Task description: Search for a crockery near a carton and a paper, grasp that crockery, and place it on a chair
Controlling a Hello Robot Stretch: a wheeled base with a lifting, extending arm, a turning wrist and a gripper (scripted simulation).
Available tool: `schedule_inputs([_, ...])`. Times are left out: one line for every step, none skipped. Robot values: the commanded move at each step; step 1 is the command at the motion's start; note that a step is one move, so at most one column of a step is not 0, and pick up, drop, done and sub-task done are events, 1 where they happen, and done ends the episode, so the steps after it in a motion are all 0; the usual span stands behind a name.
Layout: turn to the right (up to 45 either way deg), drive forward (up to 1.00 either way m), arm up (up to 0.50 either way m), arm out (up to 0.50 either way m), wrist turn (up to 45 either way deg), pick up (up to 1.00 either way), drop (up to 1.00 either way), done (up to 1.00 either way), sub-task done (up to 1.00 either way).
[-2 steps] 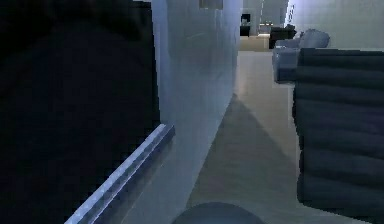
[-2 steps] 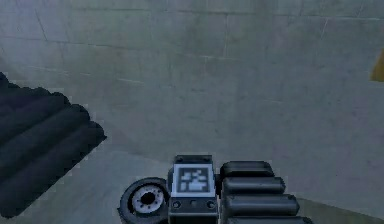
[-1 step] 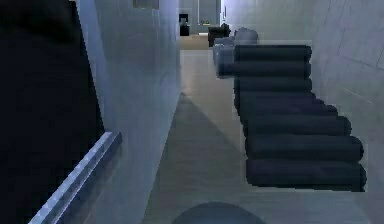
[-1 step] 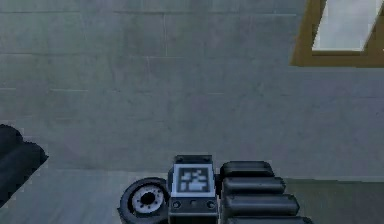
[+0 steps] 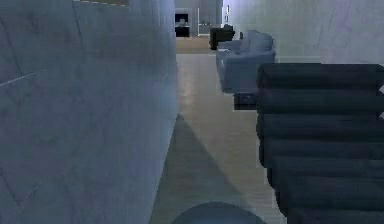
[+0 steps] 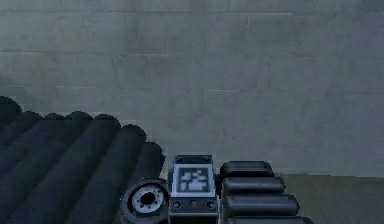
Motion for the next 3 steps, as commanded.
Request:
schedule_inputs([0.0, 1.0, 0.0, 0.0, 0.0, 0.0, 0.0, 0.0, 0.0])
schedule_inputs([0.0, 1.0, 0.0, 0.0, 0.0, 0.0, 0.0, 0.0, 0.0])
schedule_inputs([0.0, 1.0, 0.0, 0.0, 0.0, 0.0, 0.0, 0.0, 0.0])
